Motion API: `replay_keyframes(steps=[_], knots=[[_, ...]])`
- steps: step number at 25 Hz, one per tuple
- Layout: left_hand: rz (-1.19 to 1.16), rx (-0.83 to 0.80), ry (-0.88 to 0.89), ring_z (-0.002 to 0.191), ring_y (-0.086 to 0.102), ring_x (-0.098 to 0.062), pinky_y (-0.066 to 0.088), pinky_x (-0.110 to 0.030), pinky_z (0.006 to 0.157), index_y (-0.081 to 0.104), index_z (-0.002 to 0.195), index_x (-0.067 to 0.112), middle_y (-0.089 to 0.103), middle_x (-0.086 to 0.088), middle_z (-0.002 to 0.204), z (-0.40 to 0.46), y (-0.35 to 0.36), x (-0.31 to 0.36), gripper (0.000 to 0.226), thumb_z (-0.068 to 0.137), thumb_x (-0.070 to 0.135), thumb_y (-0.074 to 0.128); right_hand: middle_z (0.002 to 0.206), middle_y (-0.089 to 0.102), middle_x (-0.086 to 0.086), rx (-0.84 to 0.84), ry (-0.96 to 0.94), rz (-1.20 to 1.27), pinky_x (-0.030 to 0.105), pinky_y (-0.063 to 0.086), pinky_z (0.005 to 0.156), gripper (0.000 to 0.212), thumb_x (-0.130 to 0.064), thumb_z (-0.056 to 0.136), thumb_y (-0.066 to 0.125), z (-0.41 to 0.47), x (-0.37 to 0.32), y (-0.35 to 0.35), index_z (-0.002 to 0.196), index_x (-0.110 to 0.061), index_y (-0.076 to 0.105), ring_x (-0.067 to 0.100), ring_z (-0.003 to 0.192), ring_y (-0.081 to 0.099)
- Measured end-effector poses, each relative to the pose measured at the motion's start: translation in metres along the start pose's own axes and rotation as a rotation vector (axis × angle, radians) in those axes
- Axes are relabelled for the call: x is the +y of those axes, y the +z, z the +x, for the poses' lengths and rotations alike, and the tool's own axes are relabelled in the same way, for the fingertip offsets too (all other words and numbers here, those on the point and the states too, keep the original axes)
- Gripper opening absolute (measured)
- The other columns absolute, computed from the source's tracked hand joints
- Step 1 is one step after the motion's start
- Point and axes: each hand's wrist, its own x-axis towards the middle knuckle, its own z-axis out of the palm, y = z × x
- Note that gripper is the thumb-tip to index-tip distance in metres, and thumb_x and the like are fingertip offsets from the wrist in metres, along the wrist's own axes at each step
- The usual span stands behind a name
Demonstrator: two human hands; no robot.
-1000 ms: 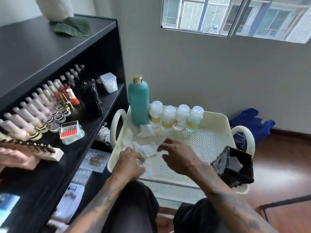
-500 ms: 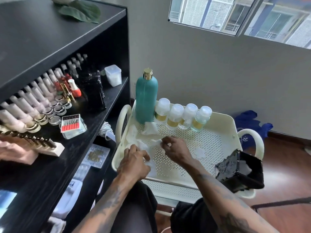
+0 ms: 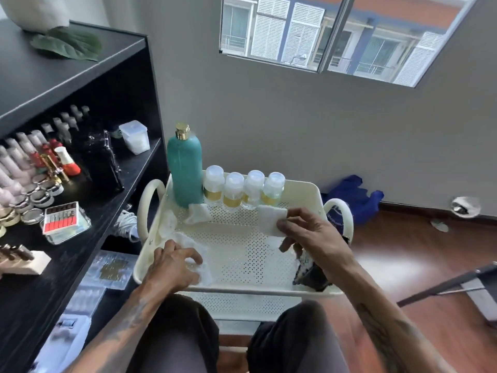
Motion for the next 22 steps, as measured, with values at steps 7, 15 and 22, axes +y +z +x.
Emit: replay_keyframes(steps=[7,15,22], knots=[[0.018,0.034,0.008,0.116,0.04,-0.025,0.032,-0.038,0.102,0.065,0.073,0.044,0.043,0.001,0.112,0.003,0.003,-0.005,0.02,0.068,0.035,0.083,0.087,0.057,-0.004,0.561,-0.445,-1.005,0.032,0.046,0.056,0.008,-0.021,0.086,0.065,-0.047,-0.007,-0.079,0.086,-0.019,0.058,0.02,0.057,0.054],[-0.101,0.382,0.181,0.103,0.045,-0.022,0.042,-0.04,0.08,0.068,0.073,0.039,0.056,0.009,0.108,-0.01,0.012,-0.006,0.026,0.068,0.021,0.086,0.081,0.061,-0.002,-0.072,0.161,-1.651,0.026,0.043,0.058,0.015,-0.017,0.089,0.057,0.01,0.011,-0.053,0.097,-0.017,0.07,0.019,0.068,0.052],[-0.169,0.436,0.278,0.088,0.055,-0.019,0.042,-0.035,0.079,0.07,0.108,0.024,0.066,0.007,0.088,-0.016,0.012,-0.006,0.036,0.078,0.005,0.078,0.08,0.061,-0.004,-0.203,0.246,-1.411,0.027,0.043,0.056,0.026,-0.015,0.084,0.054,0.01,-0.002,-0.068,0.104,-0.023,0.069,0.02,0.075,0.058]])
